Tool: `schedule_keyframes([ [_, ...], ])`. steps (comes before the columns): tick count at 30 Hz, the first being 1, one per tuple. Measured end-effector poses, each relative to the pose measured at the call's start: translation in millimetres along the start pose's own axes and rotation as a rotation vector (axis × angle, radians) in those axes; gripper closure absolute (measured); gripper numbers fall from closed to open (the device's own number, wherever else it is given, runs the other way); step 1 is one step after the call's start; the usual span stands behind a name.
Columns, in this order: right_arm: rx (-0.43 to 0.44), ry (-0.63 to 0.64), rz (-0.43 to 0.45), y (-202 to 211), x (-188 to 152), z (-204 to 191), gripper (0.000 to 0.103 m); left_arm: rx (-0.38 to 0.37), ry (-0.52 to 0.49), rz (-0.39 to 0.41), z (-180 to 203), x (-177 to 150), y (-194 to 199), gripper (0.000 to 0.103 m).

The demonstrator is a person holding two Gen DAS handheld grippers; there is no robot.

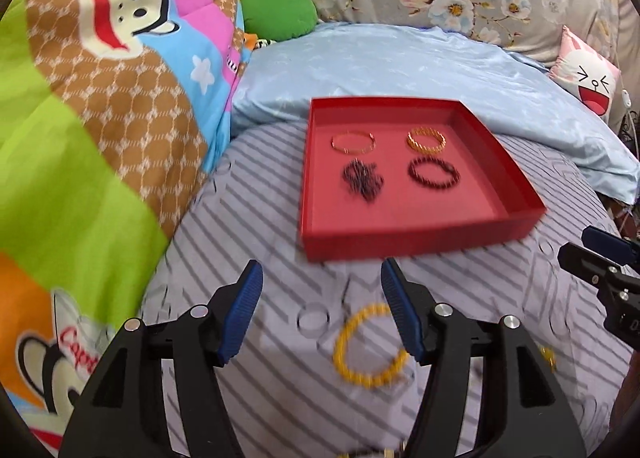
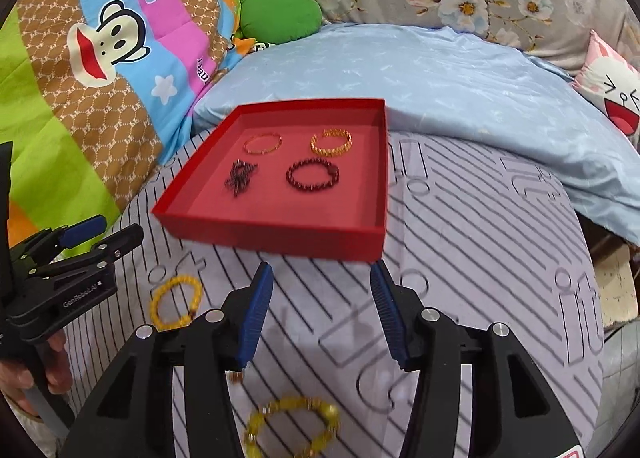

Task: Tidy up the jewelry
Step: 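Withdraw both tools and move them over the black and yellow bead bracelets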

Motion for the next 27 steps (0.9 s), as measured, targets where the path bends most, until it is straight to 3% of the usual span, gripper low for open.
schedule_keyframes([
  [15, -0.038, -0.037, -0.04, 46.8, -75.3, 2.1, 0.053, -0.004, 0.066, -0.063, -3.7, -90.0, 51.0, 0.044],
  [27, -0.048, -0.091, -0.084, 43.5, -112.4, 4.9, 0.053, 0.011, 0.092, -0.124, 2.3, -134.2, 47.8, 0.045],
])
Point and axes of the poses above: each gripper's, at about its wrist camera, not at the fingertips, and y roughly against the way its jaws point, z to its right, x to its top, the point moved 7 cm from there along -y, roughly the way its jaws point, and after that the axes turned 9 degrees about z, right-handed, at the moved point
